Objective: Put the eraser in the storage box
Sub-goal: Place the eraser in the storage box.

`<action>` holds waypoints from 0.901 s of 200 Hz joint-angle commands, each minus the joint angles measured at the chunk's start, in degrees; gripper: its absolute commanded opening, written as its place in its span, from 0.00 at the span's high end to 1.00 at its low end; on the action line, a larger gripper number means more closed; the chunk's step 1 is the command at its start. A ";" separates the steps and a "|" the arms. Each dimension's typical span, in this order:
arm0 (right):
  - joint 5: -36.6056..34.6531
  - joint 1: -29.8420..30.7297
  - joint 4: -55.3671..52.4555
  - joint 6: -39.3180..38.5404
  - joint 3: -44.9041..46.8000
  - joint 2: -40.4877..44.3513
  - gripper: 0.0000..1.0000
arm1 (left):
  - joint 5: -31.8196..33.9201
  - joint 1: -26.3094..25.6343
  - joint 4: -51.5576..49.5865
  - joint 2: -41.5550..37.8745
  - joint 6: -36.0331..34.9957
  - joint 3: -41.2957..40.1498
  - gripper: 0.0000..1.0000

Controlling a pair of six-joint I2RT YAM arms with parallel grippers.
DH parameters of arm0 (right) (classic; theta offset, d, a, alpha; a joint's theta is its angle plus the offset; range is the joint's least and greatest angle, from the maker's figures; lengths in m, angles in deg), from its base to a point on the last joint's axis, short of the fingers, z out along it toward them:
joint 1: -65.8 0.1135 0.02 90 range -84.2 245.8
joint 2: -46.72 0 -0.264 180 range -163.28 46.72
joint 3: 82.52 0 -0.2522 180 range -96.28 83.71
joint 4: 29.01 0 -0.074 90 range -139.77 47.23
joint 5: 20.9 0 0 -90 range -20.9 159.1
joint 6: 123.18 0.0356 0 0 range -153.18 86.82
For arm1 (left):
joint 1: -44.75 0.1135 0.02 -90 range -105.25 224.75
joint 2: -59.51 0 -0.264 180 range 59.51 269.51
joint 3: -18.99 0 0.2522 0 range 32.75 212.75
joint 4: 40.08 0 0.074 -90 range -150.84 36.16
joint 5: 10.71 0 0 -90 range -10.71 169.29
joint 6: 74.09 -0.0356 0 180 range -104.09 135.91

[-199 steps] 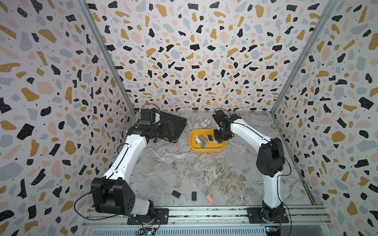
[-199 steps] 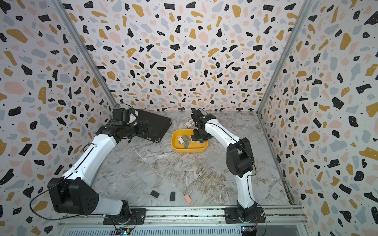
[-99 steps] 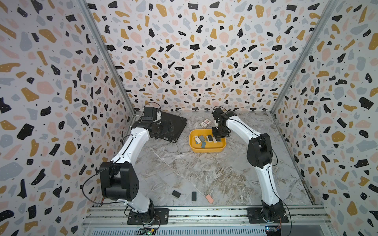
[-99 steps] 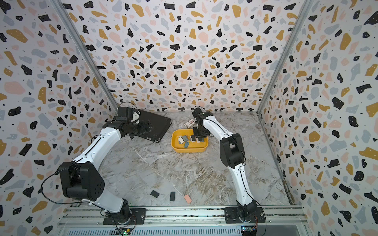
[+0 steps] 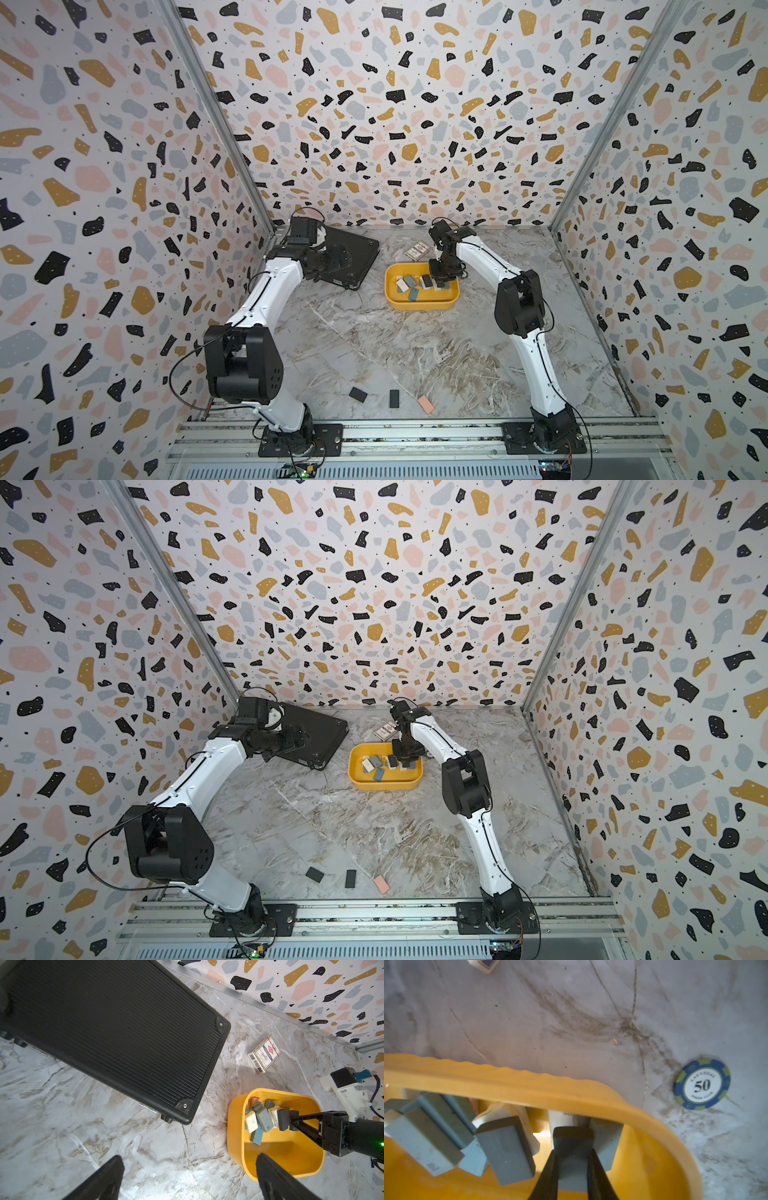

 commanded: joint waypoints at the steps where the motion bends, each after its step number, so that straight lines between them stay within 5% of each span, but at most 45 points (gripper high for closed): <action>1: 0.64 -0.01 -1.89 -0.60 -2.65 -0.18 0.80 | -1.08 0.41 1.46 -0.44 -0.59 1.70 0.01; 91: 1.21 0.84 -2.42 -1.41 -3.13 -1.34 0.76 | -1.11 0.51 1.85 -1.80 -0.37 0.47 0.01; 180: 0.56 1.36 -2.51 -1.51 -3.06 -0.19 0.60 | -1.18 0.58 1.94 -2.24 -0.29 0.07 0.01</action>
